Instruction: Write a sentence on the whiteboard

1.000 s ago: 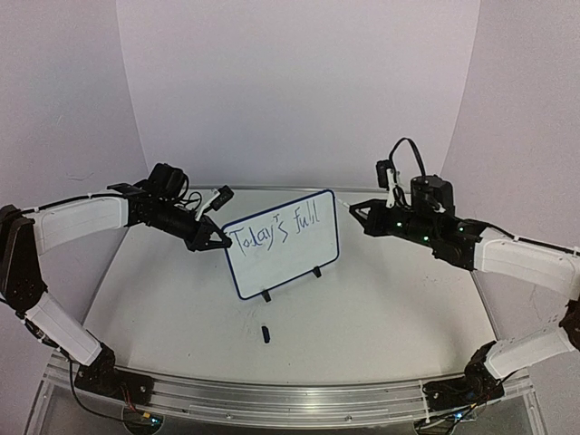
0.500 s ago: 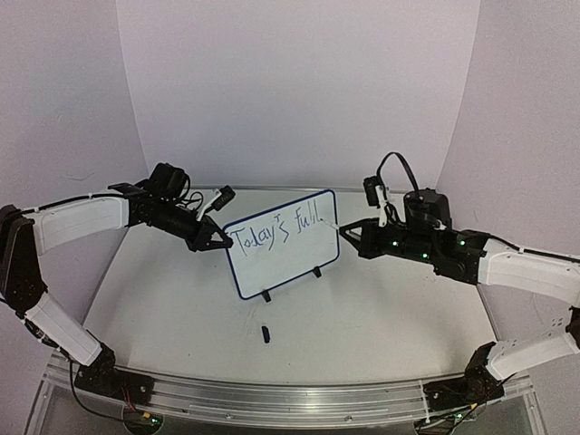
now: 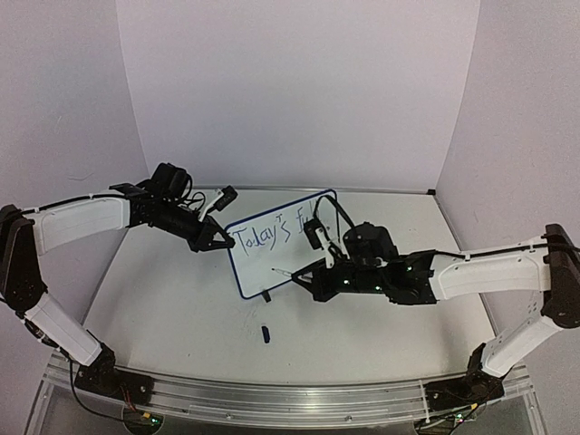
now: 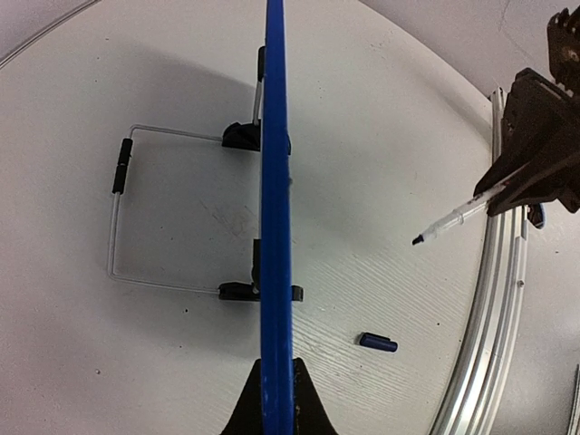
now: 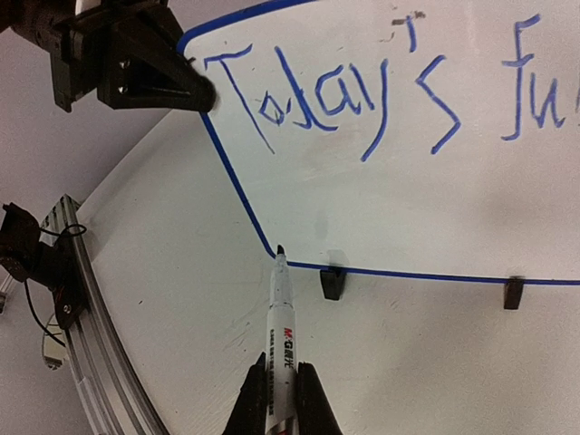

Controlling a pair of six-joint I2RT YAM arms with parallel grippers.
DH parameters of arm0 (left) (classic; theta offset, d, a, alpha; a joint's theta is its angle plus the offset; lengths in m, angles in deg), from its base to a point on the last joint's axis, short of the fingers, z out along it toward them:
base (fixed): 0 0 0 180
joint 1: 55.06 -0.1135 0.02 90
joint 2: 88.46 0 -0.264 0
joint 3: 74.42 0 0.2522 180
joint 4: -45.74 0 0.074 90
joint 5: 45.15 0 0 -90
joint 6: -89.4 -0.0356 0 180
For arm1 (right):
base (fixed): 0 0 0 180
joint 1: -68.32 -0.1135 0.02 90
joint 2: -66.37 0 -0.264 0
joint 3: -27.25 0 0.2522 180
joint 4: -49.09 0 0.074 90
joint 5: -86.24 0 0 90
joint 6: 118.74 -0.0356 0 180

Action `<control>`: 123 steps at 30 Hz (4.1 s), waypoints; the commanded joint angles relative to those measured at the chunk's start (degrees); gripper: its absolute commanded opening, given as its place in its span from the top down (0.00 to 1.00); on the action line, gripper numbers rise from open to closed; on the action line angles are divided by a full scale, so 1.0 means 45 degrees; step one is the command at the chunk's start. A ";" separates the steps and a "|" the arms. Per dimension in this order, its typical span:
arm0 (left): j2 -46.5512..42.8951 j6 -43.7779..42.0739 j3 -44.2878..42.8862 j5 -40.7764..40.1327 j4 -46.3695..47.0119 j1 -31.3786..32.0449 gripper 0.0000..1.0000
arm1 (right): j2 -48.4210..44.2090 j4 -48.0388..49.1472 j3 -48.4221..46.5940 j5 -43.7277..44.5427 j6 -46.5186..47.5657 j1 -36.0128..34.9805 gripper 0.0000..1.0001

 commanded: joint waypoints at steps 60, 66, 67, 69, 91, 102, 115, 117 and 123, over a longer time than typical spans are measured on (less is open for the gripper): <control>0.0177 -0.0065 -0.0124 -0.0414 -0.0704 0.0310 1.00 | 0.4808 0.2622 -0.2124 -0.2699 -0.0660 0.1150 1.00; 0.0177 -0.0051 -0.0125 -0.0420 -0.0707 0.0300 1.00 | 0.4439 0.2357 -0.2381 -0.2535 -0.0419 0.1149 1.00; 0.0177 -0.0068 -0.0123 -0.0439 -0.0704 0.0305 1.00 | 0.4415 0.2318 -0.2427 -0.2513 -0.0372 0.1164 1.00; 0.0158 -0.0064 -0.0134 -0.0443 -0.0703 0.0306 1.00 | 0.4351 0.2249 -0.2524 -0.2483 -0.0299 0.1150 1.00; 0.0177 -0.0075 -0.0125 -0.0445 -0.0719 0.0301 1.00 | 0.4386 0.2056 -0.2990 -0.3058 -0.0100 0.1156 1.00; 0.0201 -0.0060 -0.0132 -0.0442 -0.0708 0.0301 1.00 | 0.2912 0.2132 -0.1901 -0.2950 -0.0235 0.1482 1.00; 0.0313 -0.0072 -0.0127 -0.0430 -0.0704 0.0310 1.00 | 0.3666 0.2129 -0.2334 -0.3296 -0.0295 0.1721 1.00; 0.0333 -0.0069 -0.0124 -0.0419 -0.0705 0.0320 1.00 | 0.3700 0.2131 -0.2394 -0.3275 -0.0285 0.1716 1.00; 0.0382 -0.0062 -0.0125 -0.0414 -0.0706 0.0320 1.00 | 0.3842 0.2115 -0.2594 -0.3123 -0.0283 0.1822 1.00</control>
